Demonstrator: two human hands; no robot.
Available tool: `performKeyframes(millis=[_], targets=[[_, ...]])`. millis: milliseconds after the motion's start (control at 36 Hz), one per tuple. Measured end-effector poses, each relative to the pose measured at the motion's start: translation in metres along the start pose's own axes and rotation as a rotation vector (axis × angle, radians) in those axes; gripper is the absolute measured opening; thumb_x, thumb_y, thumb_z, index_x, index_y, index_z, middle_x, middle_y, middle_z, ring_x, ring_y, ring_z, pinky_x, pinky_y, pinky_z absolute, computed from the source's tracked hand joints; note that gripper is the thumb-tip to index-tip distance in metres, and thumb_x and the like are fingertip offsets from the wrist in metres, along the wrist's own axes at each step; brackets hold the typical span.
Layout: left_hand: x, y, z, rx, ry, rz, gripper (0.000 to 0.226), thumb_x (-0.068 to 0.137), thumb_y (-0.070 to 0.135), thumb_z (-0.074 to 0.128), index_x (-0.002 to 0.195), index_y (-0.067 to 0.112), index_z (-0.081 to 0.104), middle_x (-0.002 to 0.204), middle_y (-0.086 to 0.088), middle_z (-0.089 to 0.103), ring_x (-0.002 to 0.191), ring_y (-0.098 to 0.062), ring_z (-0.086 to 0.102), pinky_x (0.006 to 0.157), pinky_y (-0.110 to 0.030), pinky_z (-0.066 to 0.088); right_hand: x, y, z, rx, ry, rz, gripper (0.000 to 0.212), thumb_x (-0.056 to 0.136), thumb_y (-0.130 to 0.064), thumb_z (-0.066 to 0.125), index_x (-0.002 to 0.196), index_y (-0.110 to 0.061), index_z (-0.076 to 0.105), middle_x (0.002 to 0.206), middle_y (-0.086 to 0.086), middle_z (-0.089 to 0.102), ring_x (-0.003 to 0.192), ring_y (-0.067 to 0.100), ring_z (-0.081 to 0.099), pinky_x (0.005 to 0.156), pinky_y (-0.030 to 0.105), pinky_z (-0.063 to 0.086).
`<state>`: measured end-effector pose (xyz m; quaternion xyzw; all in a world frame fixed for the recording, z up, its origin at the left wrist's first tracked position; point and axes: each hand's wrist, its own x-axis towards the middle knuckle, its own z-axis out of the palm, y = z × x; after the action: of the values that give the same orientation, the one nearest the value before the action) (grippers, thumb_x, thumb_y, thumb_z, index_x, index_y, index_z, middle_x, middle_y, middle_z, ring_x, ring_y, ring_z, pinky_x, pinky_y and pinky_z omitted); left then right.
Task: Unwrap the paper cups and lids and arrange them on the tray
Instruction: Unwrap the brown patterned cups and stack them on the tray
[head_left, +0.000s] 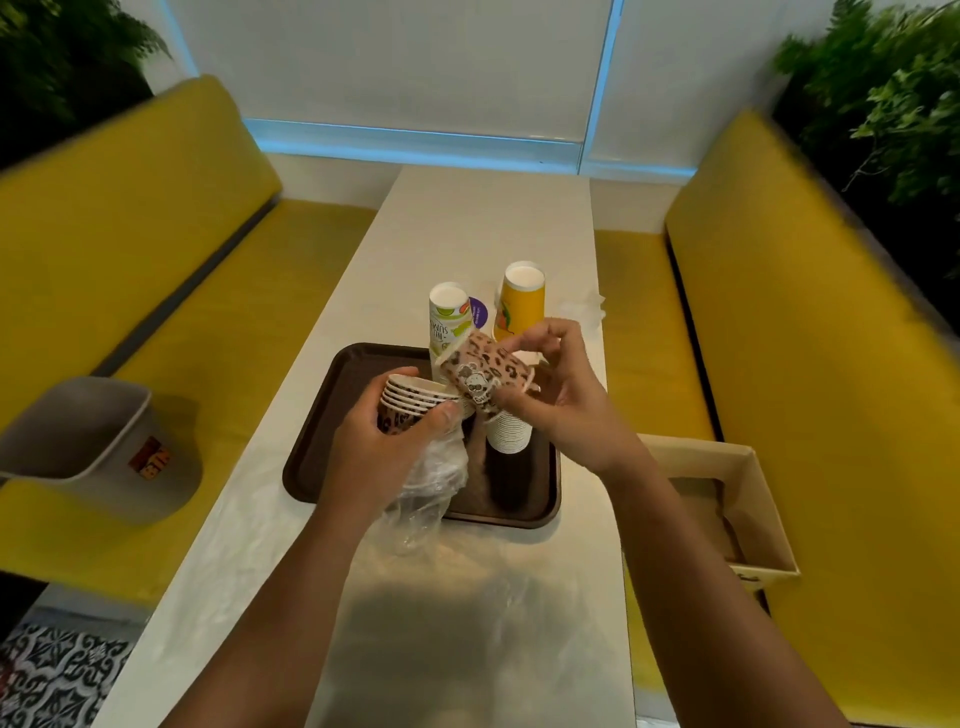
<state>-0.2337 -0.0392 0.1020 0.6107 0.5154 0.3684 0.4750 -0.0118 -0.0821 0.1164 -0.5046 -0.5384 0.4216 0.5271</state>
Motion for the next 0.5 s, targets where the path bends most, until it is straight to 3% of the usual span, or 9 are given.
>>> performKeyframes(millis=[83, 139, 194, 250, 333, 389, 500], targets=[[0.001, 0.002, 0.002, -0.017, 0.015, -0.006, 0.057, 0.080, 0.048, 0.084, 0.132, 0.039, 0.061, 0.114, 0.015, 0.070, 0.105, -0.004, 0.067, 0.080, -0.022, 0.057, 0.000, -0.001, -0.003, -0.148, -0.195, 0.012, 0.102, 0.087, -0.001, 0.081, 0.156, -0.041, 0.018, 0.143, 0.005, 0.049, 0.128, 0.019, 0.062, 0.104, 0.044, 0.057], [0.002, 0.003, 0.003, -0.023, 0.007, -0.004, 0.058, 0.080, 0.048, 0.084, 0.132, 0.039, 0.061, 0.115, 0.014, 0.070, 0.105, -0.004, 0.068, 0.079, -0.021, 0.056, 0.003, -0.002, -0.001, -0.194, -0.223, -0.032, 0.107, 0.088, 0.000, 0.080, 0.160, -0.044, 0.015, 0.152, -0.003, 0.045, 0.139, 0.016, 0.054, 0.112, 0.040, 0.052], [0.002, 0.005, 0.003, -0.029, 0.005, -0.009, 0.061, 0.076, 0.053, 0.082, 0.132, 0.040, 0.061, 0.115, 0.015, 0.070, 0.105, -0.004, 0.067, 0.078, -0.020, 0.055, 0.007, -0.001, 0.001, -0.201, -0.100, -0.107, 0.097, 0.088, -0.004, 0.080, 0.158, -0.042, 0.025, 0.154, -0.010, 0.044, 0.142, 0.017, 0.051, 0.112, 0.043, 0.051], [0.003, 0.006, 0.002, -0.032, 0.003, -0.015, 0.065, 0.073, 0.057, 0.081, 0.133, 0.040, 0.061, 0.115, 0.015, 0.069, 0.106, -0.004, 0.067, 0.078, -0.018, 0.055, 0.015, 0.004, -0.001, -0.268, 0.111, -0.199, 0.080, 0.088, -0.011, 0.082, 0.150, -0.037, 0.039, 0.146, -0.004, 0.050, 0.134, 0.018, 0.056, 0.105, 0.048, 0.055], [0.004, 0.005, 0.001, -0.016, -0.003, -0.027, 0.063, 0.077, 0.055, 0.081, 0.135, 0.041, 0.059, 0.115, 0.018, 0.068, 0.105, -0.001, 0.065, 0.074, -0.012, 0.052, 0.030, 0.017, -0.004, -0.462, 0.356, -0.246, 0.062, 0.088, -0.018, 0.084, 0.139, -0.026, 0.050, 0.134, 0.000, 0.049, 0.125, 0.012, 0.054, 0.097, 0.045, 0.057], [0.006, 0.004, 0.001, 0.002, -0.007, -0.033, 0.061, 0.080, 0.052, 0.081, 0.136, 0.041, 0.059, 0.113, 0.020, 0.067, 0.102, 0.002, 0.065, 0.073, -0.012, 0.052, 0.037, 0.028, -0.004, -0.544, 0.391, -0.203, 0.059, 0.087, -0.016, 0.084, 0.136, -0.022, 0.052, 0.135, 0.002, 0.048, 0.124, 0.012, 0.052, 0.099, 0.041, 0.056], [0.007, 0.001, 0.000, 0.013, -0.039, -0.038, 0.068, 0.074, 0.058, 0.081, 0.136, 0.043, 0.058, 0.114, 0.020, 0.067, 0.104, 0.002, 0.066, 0.078, -0.017, 0.054, 0.044, 0.059, 0.000, -0.711, 0.270, -0.015, 0.049, 0.088, -0.015, 0.083, 0.127, -0.022, 0.054, 0.137, 0.003, 0.048, 0.120, 0.025, 0.057, 0.099, 0.043, 0.056]])
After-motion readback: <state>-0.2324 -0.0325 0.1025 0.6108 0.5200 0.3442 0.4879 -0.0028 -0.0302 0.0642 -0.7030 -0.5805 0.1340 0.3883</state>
